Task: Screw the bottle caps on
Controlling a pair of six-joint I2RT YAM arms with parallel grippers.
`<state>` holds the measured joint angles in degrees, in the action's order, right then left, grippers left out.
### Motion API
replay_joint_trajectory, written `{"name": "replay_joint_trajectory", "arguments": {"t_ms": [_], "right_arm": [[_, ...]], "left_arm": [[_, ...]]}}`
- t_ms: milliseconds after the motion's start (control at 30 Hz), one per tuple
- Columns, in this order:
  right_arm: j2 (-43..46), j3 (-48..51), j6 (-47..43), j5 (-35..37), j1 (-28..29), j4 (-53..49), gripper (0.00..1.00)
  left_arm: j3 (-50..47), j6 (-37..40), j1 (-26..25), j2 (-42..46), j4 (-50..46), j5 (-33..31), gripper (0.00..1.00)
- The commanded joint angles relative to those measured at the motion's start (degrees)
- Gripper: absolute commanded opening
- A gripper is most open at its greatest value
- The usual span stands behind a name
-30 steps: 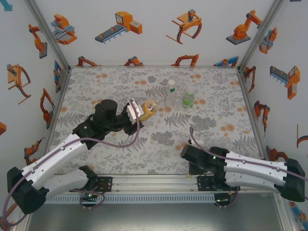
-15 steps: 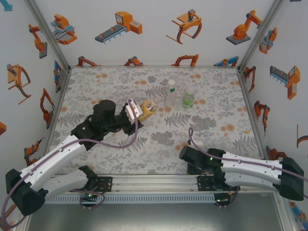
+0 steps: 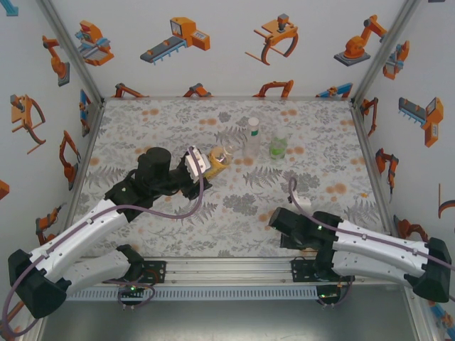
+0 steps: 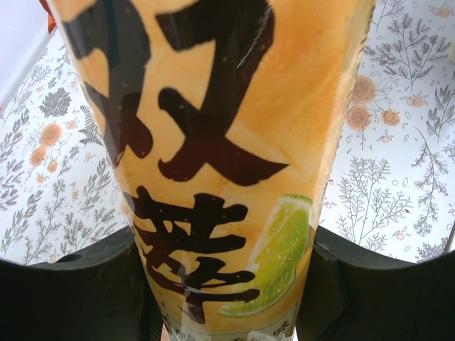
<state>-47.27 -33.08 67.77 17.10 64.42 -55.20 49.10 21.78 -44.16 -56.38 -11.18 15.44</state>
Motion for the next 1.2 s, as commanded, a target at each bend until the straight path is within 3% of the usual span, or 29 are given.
{"name": "replay_joint_trajectory", "arguments": {"t_ms": [0, 333, 700, 1167], "right_arm": [[2.0, -1.2, 0.6, 3.5, -2.9, -8.1, 0.38], [2.2, 2.2, -6.6, -0.9, -12.5, -0.3, 0.38], [-3.7, 4.6, -9.1, -6.6, -14.6, 6.6, 0.34], [-6.1, 3.1, -9.3, -8.5, -14.6, 5.0, 0.34]], "left_arm": [[-0.2, -0.7, 0.3, 0.9, 0.5, 0.3, 0.0], [-0.9, -0.7, 0.2, 1.0, 1.1, 0.3, 0.0], [-0.9, -0.5, 0.3, 0.9, 0.6, -0.1, 0.0], [-0.7, -0.3, 0.4, 0.1, 0.8, -0.3, 0.0]]}}
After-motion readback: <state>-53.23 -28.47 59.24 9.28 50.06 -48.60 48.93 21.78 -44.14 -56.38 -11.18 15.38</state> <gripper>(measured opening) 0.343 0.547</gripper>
